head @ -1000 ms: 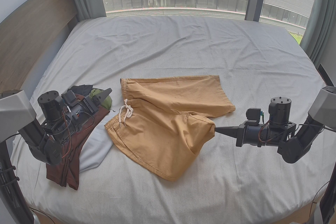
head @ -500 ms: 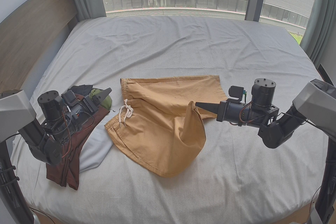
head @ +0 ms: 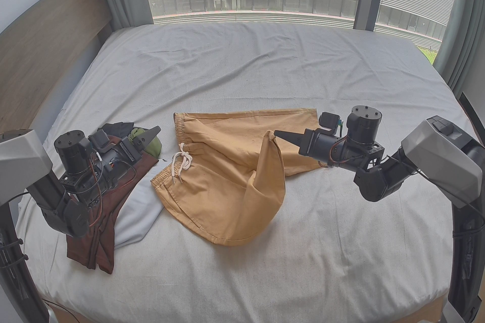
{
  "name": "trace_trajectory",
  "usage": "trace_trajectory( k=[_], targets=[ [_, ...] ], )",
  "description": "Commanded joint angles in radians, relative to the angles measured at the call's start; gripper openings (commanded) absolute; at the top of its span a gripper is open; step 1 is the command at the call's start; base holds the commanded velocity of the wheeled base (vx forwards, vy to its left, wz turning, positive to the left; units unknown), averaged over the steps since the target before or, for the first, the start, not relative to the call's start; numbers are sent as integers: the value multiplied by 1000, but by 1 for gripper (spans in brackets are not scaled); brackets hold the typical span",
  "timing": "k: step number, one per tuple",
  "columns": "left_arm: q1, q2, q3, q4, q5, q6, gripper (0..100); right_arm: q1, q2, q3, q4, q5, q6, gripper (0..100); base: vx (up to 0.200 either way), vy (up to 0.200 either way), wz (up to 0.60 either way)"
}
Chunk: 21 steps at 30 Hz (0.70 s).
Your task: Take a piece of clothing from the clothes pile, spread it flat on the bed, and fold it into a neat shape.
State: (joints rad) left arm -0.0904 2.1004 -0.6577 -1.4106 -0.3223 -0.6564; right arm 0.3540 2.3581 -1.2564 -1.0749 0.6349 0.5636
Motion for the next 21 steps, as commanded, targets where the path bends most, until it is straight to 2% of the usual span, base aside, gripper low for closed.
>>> trace_trajectory(
  k=[1,8,13,21],
  targets=[
    [0,0,0,-1,0,0,100,-3,61,-69,18,-21,2,0,0,0,0],
    [-2,4,0,-1,0,0,100,-21,130,-112,36,-49,2,0,0,0,0],
    [-2,4,1,-1,0,0,100,-21,219,-178,32,-98,2,0,0,0,0],
    [-3,18,0,-7,0,0,100,-20,268,-215,33,-106,1,0,0,0,0]
  ],
)
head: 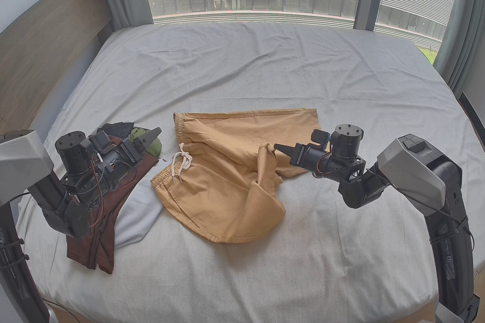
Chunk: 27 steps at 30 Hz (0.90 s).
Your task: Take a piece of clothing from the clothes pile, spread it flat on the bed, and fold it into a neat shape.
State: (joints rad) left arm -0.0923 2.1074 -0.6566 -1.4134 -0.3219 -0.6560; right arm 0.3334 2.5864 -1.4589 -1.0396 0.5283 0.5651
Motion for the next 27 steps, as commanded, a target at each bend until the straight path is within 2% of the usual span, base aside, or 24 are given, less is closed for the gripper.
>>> trace_trajectory(
  k=[1,4,5,12,20,27],
  targets=[
    [-1,11,0,-7,1,-1,100,1,40,-12,-4,1,-1,0,0,0,0],
    [-3,20,2,-24,1,-1,100,-1,41,-14,-10,1,1,0,0,0,0],
    [-4,23,2,-30,3,-1,100,-1,41,-11,-14,-1,-1,100,0,0,0],
    [-3,23,2,-32,3,-1,100,-7,20,63,-79,-21,-8,100,0,0,0],
    [-3,25,3,-33,3,-1,100,-37,-22,330,-166,-19,-143,100,0,0,0],
    [-3,25,3,-33,3,-1,100,-37,-17,439,-246,-17,-146,100,0,0,0]
  ],
)
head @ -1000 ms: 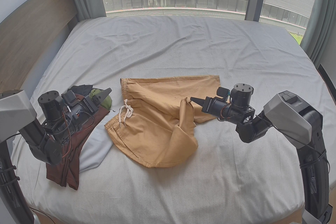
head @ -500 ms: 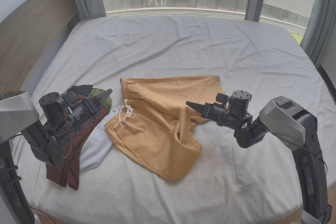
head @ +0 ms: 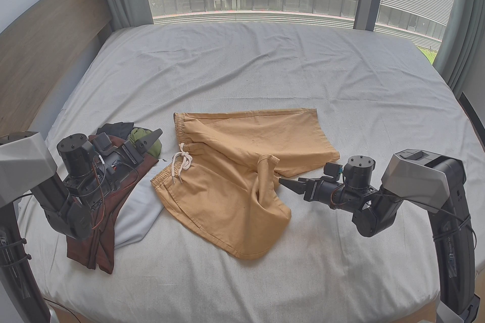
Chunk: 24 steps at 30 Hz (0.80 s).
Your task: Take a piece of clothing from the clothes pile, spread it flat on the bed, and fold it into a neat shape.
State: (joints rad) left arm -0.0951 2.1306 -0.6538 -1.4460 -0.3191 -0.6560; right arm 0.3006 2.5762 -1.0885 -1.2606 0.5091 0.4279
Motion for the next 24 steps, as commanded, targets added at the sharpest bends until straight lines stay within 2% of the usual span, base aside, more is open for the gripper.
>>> trace_trajectory(
  k=[1,24],
  targets=[
    [0,2,0,-1,0,-1,100,-2,-1,71,-25,2,-9,100,0,0,0],
    [0,-1,3,-16,2,-24,100,86,39,64,-16,19,-3,100,0,0,0]
  ],
)
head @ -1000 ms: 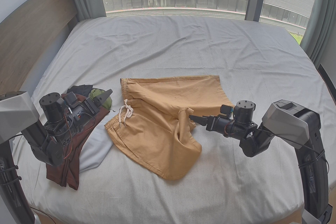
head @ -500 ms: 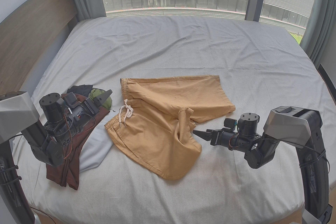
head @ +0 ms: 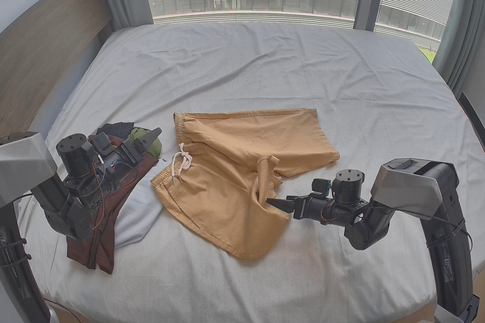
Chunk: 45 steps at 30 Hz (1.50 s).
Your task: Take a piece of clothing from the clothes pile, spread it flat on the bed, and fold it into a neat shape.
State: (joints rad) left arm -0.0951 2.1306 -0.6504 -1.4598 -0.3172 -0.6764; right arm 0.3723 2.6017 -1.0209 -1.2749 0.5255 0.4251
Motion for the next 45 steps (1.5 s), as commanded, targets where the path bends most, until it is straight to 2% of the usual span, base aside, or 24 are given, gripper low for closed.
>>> trace_trajectory(
  k=[1,7,8,17,28,36,45],
  targets=[
    [0,-1,0,-2,0,-3,100,16,15,-7,-1,2,1,100,0,0,0],
    [0,-1,0,-2,0,-3,100,19,17,-5,-11,2,21,100,0,0,0],
    [0,-1,0,-2,0,-3,100,20,17,-4,-11,2,26,0,0,0,0],
    [-2,0,0,-2,0,-3,100,22,14,16,-44,5,32,0,0,0,0],
    [-3,2,0,-2,0,-3,100,10,-60,143,-112,5,37,0,0,0,0],
    [-3,0,0,-2,0,-3,100,-18,-117,242,-176,4,37,0,0,0,0],
    [-5,-3,2,-2,0,-3,100,-85,-229,383,-196,2,37,0,0,0,0]
  ],
)
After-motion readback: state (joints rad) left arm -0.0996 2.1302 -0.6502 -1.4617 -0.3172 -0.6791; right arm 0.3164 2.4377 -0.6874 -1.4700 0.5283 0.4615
